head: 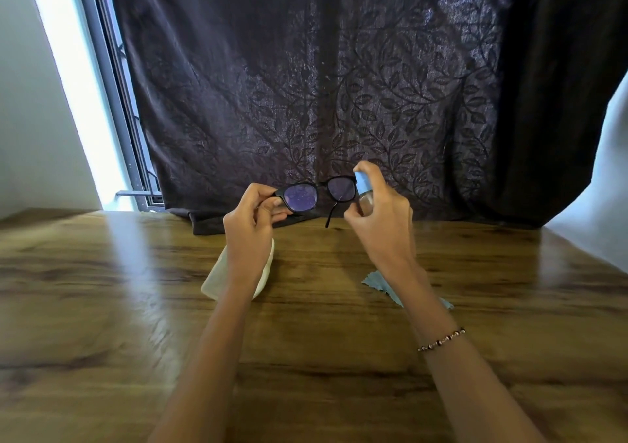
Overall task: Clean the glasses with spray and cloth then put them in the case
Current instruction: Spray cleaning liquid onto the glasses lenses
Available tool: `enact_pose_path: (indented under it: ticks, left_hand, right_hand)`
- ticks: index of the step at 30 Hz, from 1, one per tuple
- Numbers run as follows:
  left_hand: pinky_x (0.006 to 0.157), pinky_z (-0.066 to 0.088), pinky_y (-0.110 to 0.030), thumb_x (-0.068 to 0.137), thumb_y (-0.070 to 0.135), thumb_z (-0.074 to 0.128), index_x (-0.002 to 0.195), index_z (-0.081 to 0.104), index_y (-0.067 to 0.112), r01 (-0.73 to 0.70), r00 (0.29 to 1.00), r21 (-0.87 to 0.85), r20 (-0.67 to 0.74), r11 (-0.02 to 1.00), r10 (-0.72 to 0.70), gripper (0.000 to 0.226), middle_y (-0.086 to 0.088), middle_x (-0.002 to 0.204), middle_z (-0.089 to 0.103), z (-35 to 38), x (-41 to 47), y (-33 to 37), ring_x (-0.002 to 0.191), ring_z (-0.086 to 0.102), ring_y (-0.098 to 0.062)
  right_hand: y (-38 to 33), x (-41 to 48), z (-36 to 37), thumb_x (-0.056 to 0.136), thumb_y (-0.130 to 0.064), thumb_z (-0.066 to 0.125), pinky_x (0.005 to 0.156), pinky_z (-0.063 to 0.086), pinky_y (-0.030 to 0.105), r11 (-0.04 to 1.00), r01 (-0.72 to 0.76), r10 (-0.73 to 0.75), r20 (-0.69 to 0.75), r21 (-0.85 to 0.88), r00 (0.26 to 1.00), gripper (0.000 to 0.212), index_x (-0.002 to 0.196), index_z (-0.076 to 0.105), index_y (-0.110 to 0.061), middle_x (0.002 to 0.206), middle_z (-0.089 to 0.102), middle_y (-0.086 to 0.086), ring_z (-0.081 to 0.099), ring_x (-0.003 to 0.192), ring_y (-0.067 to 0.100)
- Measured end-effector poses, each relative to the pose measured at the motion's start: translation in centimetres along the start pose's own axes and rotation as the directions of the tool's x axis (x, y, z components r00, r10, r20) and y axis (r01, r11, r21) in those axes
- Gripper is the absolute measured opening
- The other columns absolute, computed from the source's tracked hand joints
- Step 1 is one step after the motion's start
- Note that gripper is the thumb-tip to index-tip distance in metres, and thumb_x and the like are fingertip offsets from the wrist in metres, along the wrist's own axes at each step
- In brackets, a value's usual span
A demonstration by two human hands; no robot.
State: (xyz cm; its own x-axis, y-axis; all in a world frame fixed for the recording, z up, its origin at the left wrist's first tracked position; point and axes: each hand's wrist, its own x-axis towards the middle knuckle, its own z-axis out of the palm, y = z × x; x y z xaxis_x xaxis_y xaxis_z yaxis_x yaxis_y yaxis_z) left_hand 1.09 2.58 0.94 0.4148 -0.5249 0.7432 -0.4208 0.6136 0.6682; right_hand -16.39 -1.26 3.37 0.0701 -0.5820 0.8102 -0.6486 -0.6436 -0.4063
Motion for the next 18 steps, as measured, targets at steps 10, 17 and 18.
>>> enact_pose_path:
  ticks: [10, 17, 18]
  left_hand:
    - [0.072, 0.055, -0.016, 0.096, -0.005, 0.045, 0.093, 0.057, 0.011, 0.006, 1.000, -0.008, 0.010, 1.000, -0.006, 0.020, 0.002, 0.079, 0.065, 0.4, -0.1, -0.3, 0.079, 0.071, -0.007]
    - [0.068, 0.054, -0.014, 0.096, -0.002, 0.047, 0.091, 0.056, 0.011, 0.016, 0.999, -0.004, 0.043, 1.000, -0.015, 0.016, 0.005, 0.078, 0.065, 1.4, -0.6, -0.7, 0.073, 0.069, -0.001]
    - [0.068, 0.055, -0.014, 0.096, -0.002, 0.047, 0.091, 0.056, 0.011, 0.022, 0.999, -0.009, 0.041, 1.000, -0.022, 0.016, 0.006, 0.078, 0.065, 1.5, -0.7, -0.8, 0.073, 0.069, -0.001]
  right_hand:
    - [1.7, 0.0, 0.5, 0.077, -0.005, 0.062, 0.056, 0.035, 0.015, 0.996, -0.013, 0.014, -0.012, 0.089, 1.000, 0.051, 0.124, 0.052, -0.025, 0.055, 0.040, -0.007, 0.039, 0.051, 0.007]
    - [5.6, -0.3, -1.3, 0.092, -0.020, 0.046, 0.056, 0.049, 0.039, 0.930, -0.261, 0.254, 0.063, 0.260, 0.965, 0.043, 0.129, 0.042, -0.040, 0.064, 0.050, -0.003, 0.048, 0.056, 0.013]
    - [6.4, -0.4, -1.6, 0.094, -0.020, 0.044, 0.056, 0.051, 0.040, 0.922, -0.290, 0.278, 0.083, 0.258, 0.957, 0.043, 0.132, 0.038, -0.040, 0.068, 0.051, -0.001, 0.050, 0.058, 0.014]
